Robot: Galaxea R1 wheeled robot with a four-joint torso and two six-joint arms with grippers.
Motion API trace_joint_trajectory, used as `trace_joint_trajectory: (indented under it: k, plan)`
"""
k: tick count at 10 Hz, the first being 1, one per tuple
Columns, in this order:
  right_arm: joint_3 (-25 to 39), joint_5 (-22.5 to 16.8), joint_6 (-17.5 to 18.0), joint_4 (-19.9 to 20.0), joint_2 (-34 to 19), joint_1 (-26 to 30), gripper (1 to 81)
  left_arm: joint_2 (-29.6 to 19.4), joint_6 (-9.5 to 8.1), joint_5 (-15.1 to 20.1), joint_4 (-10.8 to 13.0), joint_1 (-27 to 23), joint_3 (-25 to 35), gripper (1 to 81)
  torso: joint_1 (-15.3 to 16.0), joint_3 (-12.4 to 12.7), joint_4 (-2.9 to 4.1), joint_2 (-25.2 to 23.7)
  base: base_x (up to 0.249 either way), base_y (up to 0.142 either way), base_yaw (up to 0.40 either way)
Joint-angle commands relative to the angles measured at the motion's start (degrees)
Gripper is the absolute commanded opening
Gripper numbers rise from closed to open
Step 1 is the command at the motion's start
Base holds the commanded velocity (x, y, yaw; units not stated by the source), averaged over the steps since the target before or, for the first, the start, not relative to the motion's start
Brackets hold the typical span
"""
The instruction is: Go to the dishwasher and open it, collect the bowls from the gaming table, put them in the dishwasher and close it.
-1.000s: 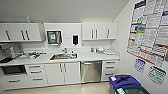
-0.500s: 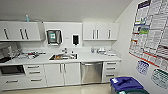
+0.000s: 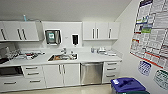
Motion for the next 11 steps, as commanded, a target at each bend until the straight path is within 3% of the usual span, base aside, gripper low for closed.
trace_joint_trajectory:
  k: [1,11]
  plan:
    - [0.7,-3.0,-0.3,-0.4,-1.3,3.3,81.1,-1.0,0.27,2.5,0.4,-3.3,0.6,81.1,0.0,0.0,0.00,0.0,0.094,0.000,0.000]
    - [0.7,-3.0,-0.3,-0.6,-1.4,3.5,81.1,-1.0,0.18,2.5,0.4,-3.2,0.6,81.1,0.0,0.0,0.00,0.0,0.102,0.000,0.000]
